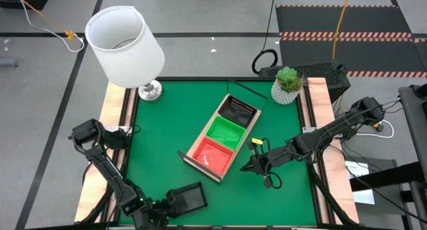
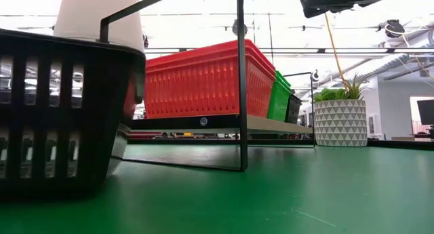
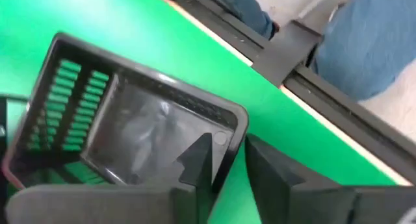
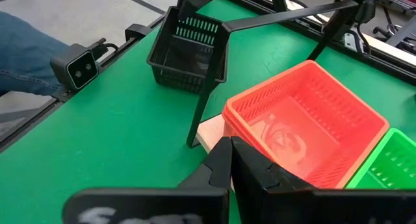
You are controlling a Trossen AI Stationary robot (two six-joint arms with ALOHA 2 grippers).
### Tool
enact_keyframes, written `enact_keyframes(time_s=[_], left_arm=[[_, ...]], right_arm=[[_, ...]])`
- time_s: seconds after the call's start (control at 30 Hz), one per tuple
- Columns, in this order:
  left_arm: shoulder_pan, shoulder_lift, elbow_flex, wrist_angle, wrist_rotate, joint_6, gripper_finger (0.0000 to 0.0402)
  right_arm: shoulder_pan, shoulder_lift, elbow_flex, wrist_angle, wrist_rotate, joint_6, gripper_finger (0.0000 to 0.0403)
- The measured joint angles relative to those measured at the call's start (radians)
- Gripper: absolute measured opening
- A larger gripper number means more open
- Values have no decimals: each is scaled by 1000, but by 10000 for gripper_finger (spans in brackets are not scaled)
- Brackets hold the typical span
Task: Stack baskets on shelf by color
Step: Stack the black bin into the stacked black bin on the shelf
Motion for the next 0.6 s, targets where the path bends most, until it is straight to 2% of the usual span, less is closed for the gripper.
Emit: enact_keyframes(time_s=[0.17, 0.27, 0.43, 0.6], left_arm=[[5, -12, 0, 5, -1, 140, 16], [20, -40, 0, 11, 0, 190, 16], [30, -135, 0, 49, 0, 380, 14], [64, -237, 0, 91, 79, 554, 15]], right_arm=[[0, 0, 0, 25, 0, 10, 2], [-1, 0, 0, 56, 1, 24, 2], [0, 5, 3, 172, 3, 19, 2], [42, 85, 126, 157, 26, -56, 2]])
